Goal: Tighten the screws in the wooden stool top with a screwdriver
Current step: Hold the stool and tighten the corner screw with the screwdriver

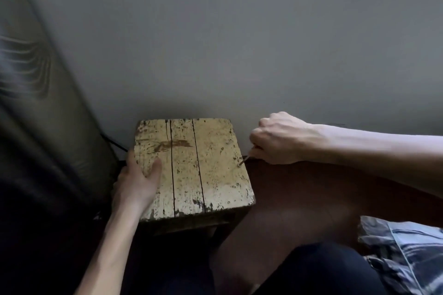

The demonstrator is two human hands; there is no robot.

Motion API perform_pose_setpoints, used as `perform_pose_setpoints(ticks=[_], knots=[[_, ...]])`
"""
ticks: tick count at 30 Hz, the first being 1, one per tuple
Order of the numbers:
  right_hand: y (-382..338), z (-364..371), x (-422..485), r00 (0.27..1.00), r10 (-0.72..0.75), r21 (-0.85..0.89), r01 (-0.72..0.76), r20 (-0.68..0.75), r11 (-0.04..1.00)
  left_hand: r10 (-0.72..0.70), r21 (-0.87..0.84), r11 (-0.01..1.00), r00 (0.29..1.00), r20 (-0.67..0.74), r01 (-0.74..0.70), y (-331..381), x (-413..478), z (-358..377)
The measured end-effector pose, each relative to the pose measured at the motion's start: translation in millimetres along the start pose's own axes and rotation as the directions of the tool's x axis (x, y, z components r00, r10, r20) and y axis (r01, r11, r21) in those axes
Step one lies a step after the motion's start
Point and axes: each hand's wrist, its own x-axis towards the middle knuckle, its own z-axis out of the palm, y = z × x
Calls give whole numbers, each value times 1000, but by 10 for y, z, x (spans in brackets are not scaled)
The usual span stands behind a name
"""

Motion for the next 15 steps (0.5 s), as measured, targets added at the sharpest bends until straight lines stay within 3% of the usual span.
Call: perform_pose_setpoints(ticks=[3, 6, 10, 13, 15], knots=[[-62, 2, 80, 962, 248, 236, -269, 119, 934, -9, 8, 1000, 1000, 6, 8, 9, 2, 2], [-103, -76, 157, 948, 279, 255, -310, 151, 916, -7, 2, 1000, 1000, 10, 7, 20, -19, -15], [-57, -148, 142, 970, 143, 128, -170, 194, 977, -2, -35, 999, 1000, 18, 3, 49, -57, -41], [-10, -168, 80, 995, -47, -75, 54, 86, 996, 3, -52, 999, 1000, 19, -2, 44, -69, -47], [27, -176, 49, 978, -196, -225, 206, 65, 952, 14, -61, 998, 1000, 15, -13, 40, -66, -42]])
